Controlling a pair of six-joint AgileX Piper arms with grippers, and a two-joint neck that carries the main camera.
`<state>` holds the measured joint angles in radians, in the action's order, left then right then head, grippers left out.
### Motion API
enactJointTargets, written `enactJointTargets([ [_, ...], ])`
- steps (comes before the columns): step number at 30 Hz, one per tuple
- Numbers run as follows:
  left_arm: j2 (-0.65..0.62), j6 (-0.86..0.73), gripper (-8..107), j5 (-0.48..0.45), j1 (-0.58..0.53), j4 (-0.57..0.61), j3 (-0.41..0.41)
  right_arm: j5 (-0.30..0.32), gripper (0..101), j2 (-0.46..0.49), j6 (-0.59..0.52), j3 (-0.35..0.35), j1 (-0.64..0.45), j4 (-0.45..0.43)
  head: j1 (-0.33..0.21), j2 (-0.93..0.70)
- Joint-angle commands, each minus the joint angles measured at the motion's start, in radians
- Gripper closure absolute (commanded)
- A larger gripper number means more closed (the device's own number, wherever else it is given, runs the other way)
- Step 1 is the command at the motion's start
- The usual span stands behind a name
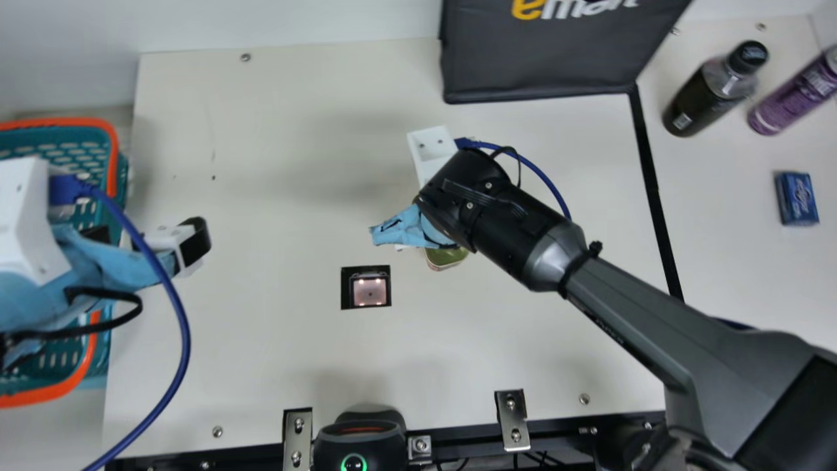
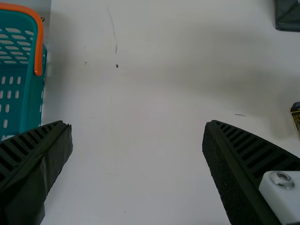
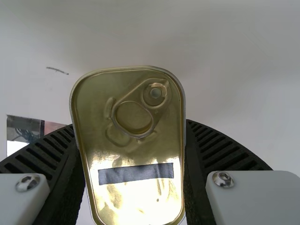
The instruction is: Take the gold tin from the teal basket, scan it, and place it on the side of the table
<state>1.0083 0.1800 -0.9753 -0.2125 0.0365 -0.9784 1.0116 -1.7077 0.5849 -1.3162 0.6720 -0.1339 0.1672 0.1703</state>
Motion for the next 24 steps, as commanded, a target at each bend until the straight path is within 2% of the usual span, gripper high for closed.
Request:
enactJointTargets([
  [1, 0.0, 0.0, 9, 0.0, 0.0, 0.0, 0.0, -0.021, 101, 0.015, -0.013, 0.016, -0.021, 0.004, -0.029, 0.09],
  [6, 0.0, 0.0, 9, 0.0, 0.0, 0.0, 0.0, -0.054, 101, 0.073, -0.06, 0.076, -0.1, 0.021, -0.029, 0.206],
  [15, 0.0, 0.0, 9, 0.0, 0.0, 0.0, 0.0, -0.086, 101, 0.191, -0.203, 0.19, -0.302, 0.065, -0.029, 0.206],
  [24, 0.0, 0.0, 9, 0.0, 0.0, 0.0, 0.0, -0.091, 101, 0.276, -0.402, 0.258, -0.546, 0.133, -0.029, 0.206],
])
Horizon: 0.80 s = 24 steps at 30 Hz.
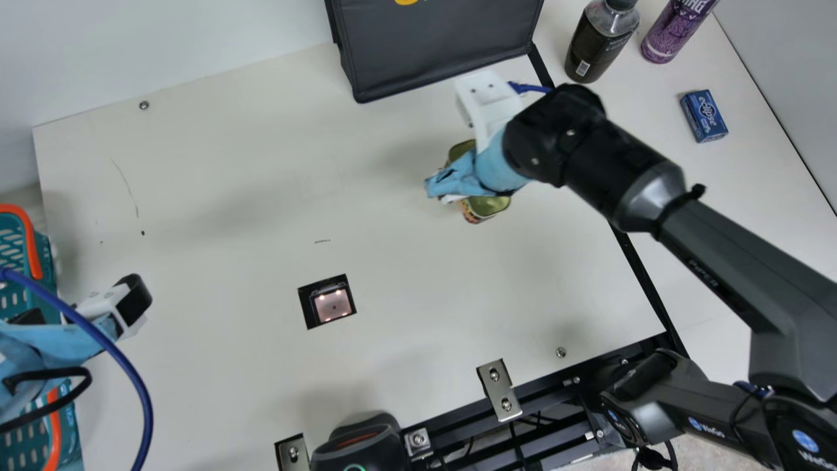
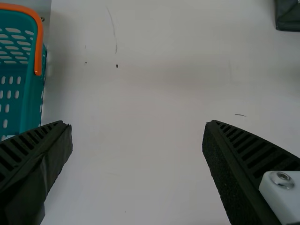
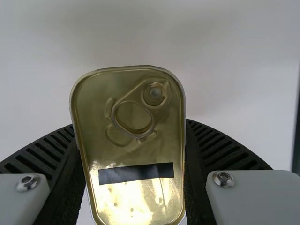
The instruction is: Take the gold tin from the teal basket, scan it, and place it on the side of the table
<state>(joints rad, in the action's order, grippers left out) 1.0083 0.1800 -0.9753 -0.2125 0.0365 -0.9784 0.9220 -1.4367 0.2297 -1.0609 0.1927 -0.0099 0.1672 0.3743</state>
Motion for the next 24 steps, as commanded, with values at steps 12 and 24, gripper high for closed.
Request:
enactJointTargets([
  [12, 0.0, 0.0, 9, 0.0, 0.0, 0.0, 0.0, 0.006, 101, 0.041, -0.294, 0.029, -0.366, 0.098, -0.029, 0.002],
  [24, 0.0, 0.0, 9, 0.0, 0.0, 0.0, 0.0, 0.011, 101, 0.019, -0.5, 0.018, -0.595, 0.147, -0.029, 0.002],
])
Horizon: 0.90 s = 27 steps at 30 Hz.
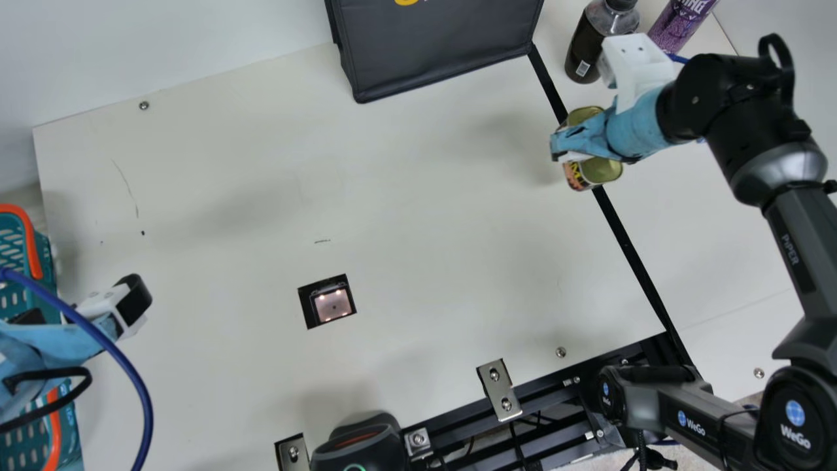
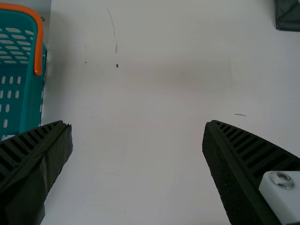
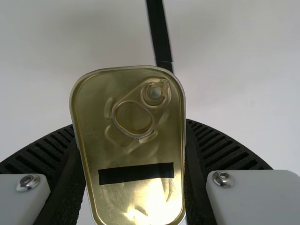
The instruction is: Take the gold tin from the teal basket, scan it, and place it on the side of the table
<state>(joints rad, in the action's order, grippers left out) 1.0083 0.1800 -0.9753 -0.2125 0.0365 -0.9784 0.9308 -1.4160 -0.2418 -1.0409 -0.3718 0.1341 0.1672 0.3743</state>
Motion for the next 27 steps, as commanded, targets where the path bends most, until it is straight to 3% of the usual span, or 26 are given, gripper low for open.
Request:
enactJointTargets([
  [1, 0.0, 0.0, 9, 0.0, 0.0, 0.0, 0.0, 0.002, 101, -0.006, -0.045, -0.003, -0.046, 0.005, -0.029, 0.002],
  [11, 0.0, 0.0, 9, 0.0, 0.0, 0.0, 0.0, -0.018, 101, -0.056, -0.196, -0.016, -0.169, 0.003, -0.029, 0.002],
  [27, 0.0, 0.0, 9, 0.0, 0.0, 0.0, 0.0, -0.127, 101, -0.17, -0.341, -0.036, -0.245, -0.044, -0.029, 0.002],
])
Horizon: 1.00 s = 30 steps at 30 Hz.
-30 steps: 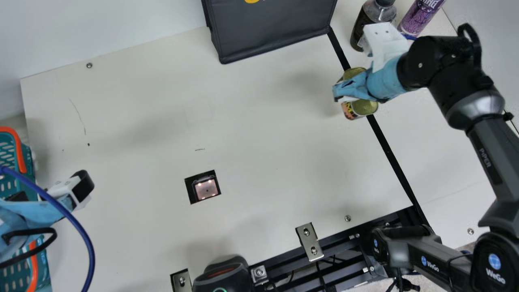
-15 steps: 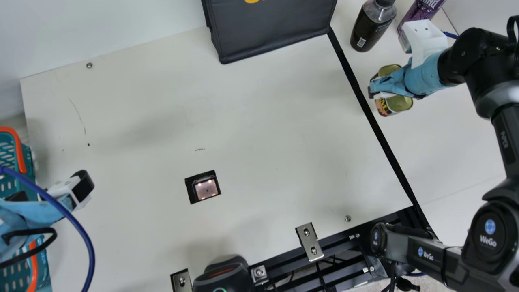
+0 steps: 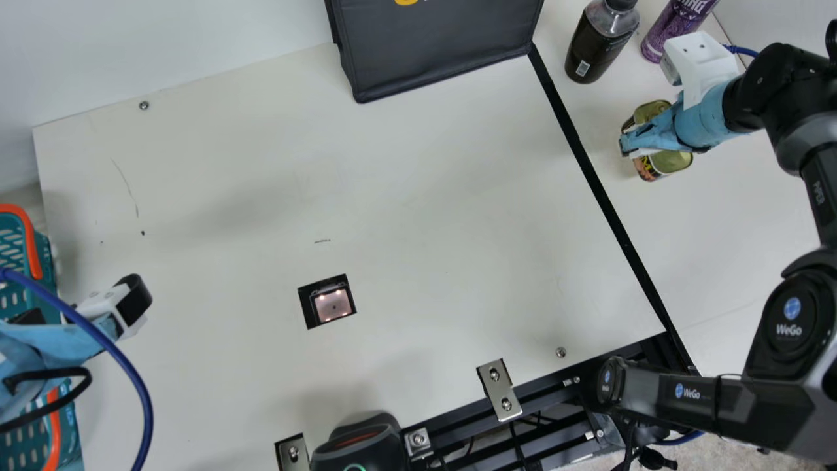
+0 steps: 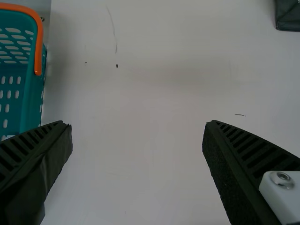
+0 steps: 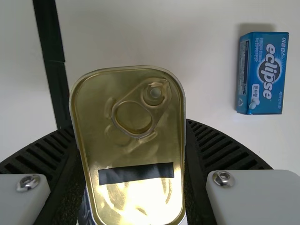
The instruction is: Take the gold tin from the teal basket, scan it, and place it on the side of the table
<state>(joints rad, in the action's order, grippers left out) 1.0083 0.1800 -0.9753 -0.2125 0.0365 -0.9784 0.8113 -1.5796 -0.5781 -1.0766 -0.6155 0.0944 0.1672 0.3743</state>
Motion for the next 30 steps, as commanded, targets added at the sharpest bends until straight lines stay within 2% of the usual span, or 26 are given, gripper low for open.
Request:
enactJointTargets([
  [1, 0.0, 0.0, 9, 0.0, 0.0, 0.0, 0.0, -0.016, 101, -0.013, -0.007, 0.0, 0.0, -0.007, -0.029, 0.002],
  [16, 0.0, 0.0, 9, 0.0, 0.0, 0.0, 0.0, -0.11, 101, -0.112, 0.008, -0.008, 0.024, -0.027, -0.029, 0.002],
  [30, 0.0, 0.0, 9, 0.0, 0.0, 0.0, 0.0, -0.12, 55, -0.15, 0.032, -0.036, 0.041, -0.02, -0.029, 0.002],
])
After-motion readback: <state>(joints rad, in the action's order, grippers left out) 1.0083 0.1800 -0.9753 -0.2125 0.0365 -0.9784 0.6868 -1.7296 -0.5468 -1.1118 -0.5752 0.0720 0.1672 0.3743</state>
